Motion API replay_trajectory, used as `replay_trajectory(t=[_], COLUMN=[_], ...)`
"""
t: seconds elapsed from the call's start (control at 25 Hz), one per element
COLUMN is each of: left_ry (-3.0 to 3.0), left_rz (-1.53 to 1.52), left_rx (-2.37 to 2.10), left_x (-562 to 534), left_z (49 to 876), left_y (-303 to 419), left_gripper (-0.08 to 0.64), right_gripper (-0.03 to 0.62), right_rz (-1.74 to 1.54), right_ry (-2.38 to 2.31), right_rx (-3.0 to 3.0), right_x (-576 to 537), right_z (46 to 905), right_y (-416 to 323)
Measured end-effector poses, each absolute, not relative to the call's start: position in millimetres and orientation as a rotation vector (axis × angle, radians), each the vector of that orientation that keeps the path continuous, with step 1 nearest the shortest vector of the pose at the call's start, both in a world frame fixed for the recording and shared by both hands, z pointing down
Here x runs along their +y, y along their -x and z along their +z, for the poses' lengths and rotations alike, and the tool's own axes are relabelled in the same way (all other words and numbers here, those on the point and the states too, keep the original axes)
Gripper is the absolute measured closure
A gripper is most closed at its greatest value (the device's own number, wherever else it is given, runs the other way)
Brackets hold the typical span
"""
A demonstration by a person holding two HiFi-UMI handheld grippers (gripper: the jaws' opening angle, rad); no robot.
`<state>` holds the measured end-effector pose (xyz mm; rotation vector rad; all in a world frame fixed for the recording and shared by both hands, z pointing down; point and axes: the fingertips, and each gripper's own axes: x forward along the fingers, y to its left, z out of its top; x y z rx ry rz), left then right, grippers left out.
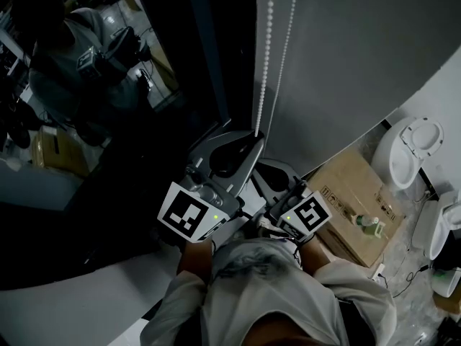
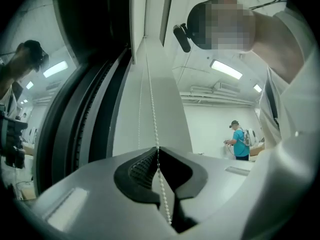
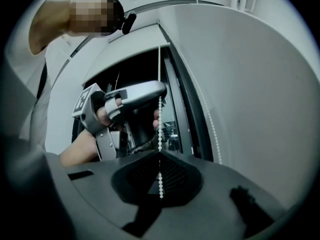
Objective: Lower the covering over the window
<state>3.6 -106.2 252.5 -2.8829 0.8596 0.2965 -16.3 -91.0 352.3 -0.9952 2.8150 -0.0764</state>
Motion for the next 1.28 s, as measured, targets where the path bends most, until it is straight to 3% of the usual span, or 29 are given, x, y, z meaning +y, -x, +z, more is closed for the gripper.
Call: replay_trajectory(t=[0.72,0.76,0.84,0.92,1.28], left_ry=[2.975,2.983,2.999,3.021,3.081], left_rz=[0.204,0.191,0.163,0.141,0.098], left_rx=[0.939,0.951,0.976,0.992,1.006], left_x=[-110.5,-111.5,-113.2,-113.8,-113.6], left_z=[298.6,304.5,317.5,330.2,363.3], left_y=[7.1,8.3,9.9,10.4,7.2], left_gripper=[0.551,0.549,0.551,0.551,0.551], right_gripper=[0.572,0.565,0.491,0.471,0.460], right_rz=[-0.137,-0.141,-0.119,-0.077,0.086], right_ry=[1.054,1.050,1.046,1.046,1.038], right_rx=[2.901,2.890,2.870,2.849,2.747], right_x=[-83.0,-81.9,-80.8,-80.7,-89.2], right_z=[385.2,381.9,372.8,361.7,305.8], right_y=[12.0,8.9,1.6,-6.5,-11.7])
